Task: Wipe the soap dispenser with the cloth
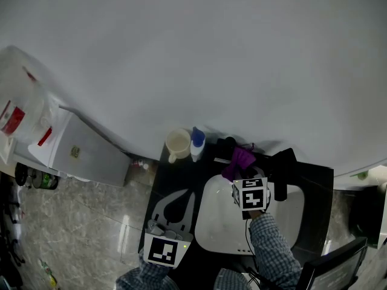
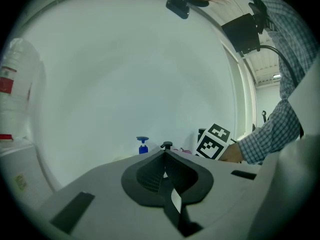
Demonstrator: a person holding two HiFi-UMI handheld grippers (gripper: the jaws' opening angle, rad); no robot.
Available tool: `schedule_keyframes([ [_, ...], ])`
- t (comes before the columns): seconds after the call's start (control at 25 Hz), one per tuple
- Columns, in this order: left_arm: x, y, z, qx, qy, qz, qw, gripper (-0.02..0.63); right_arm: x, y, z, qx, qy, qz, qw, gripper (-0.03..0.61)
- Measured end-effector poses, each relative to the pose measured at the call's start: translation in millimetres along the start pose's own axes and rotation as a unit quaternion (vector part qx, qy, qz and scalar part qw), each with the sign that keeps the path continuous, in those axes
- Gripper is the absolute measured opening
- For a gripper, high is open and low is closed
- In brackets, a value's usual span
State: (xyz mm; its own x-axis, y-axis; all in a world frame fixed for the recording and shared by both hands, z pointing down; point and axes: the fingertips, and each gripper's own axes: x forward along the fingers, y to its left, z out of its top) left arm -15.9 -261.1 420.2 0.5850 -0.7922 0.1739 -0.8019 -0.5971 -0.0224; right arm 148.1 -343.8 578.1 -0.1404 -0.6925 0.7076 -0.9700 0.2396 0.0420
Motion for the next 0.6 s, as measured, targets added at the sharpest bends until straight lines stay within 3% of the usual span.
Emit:
schedule_keyframes([
  [0.28,-6,-9,5,0.003,-0.008,-0.015,0.9999,0.002,-28,-2,-6,0.034,-0.024,-0.002,0.999,0.078],
  [0.6,-25,-17,19,0.017,-0.025,-0.043,0.9986,0.002,-103,26,9,0.068,-0.104,-0.007,0.992,0.078],
])
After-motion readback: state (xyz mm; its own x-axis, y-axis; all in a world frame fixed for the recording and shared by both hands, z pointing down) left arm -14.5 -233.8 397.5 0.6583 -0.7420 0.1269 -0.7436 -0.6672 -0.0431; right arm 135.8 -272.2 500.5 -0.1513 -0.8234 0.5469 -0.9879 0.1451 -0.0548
